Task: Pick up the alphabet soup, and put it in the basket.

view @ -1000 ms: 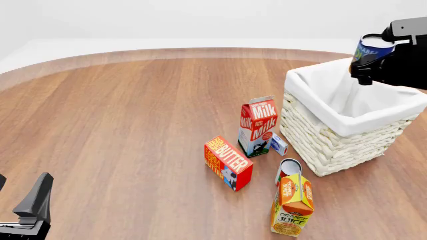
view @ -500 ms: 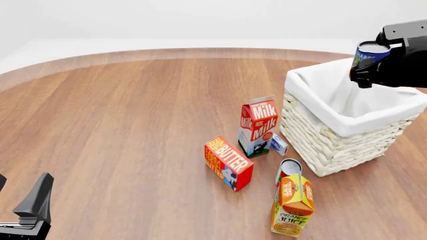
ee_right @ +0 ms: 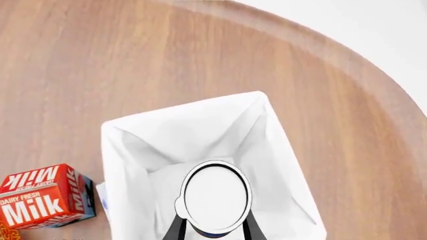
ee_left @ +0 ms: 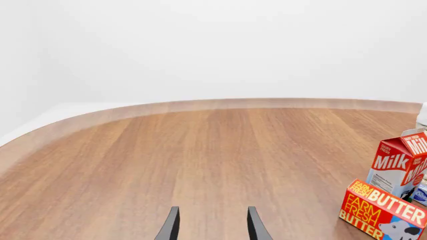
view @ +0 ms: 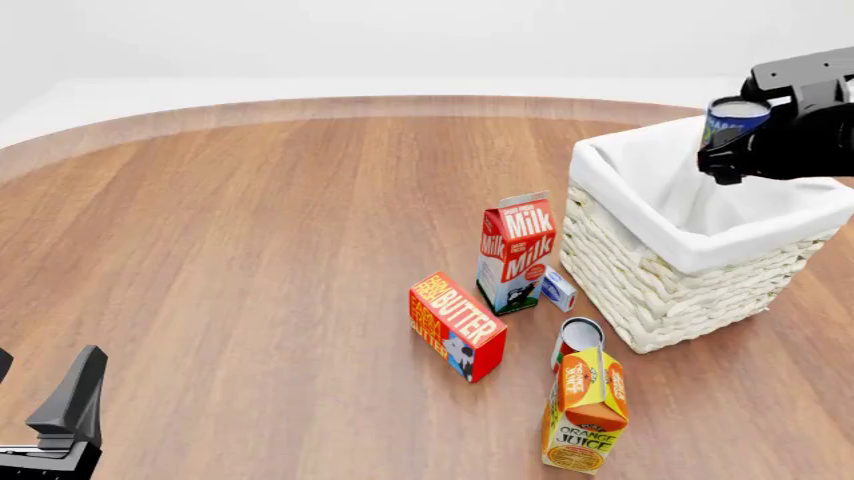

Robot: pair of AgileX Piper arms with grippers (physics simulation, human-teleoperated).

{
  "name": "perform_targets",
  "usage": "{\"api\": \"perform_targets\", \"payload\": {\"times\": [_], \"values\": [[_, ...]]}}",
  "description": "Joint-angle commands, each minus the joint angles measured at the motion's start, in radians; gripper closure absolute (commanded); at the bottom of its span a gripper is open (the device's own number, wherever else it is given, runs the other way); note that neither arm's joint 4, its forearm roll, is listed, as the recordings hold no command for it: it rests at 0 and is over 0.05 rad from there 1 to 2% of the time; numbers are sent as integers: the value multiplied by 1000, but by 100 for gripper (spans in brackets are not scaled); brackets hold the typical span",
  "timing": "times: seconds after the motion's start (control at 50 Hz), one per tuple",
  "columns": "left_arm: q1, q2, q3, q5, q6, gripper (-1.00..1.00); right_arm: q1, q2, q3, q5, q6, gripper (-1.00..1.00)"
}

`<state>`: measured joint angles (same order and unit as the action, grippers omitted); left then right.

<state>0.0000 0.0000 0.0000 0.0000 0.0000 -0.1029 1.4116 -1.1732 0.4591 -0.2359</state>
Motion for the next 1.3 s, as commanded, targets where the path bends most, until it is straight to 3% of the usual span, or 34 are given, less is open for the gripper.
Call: {"api": "perform_targets", "payload": {"times": [0.02,0.8,1.3], "values": [[0,0,0,0,0,-100,-4,23,-36,21,-2,100],[0,0,0,0,0,-100,9,156,-136,90,-54,100],[0,0,0,0,0,-100,4,200,-117,95,-85,100]]}}
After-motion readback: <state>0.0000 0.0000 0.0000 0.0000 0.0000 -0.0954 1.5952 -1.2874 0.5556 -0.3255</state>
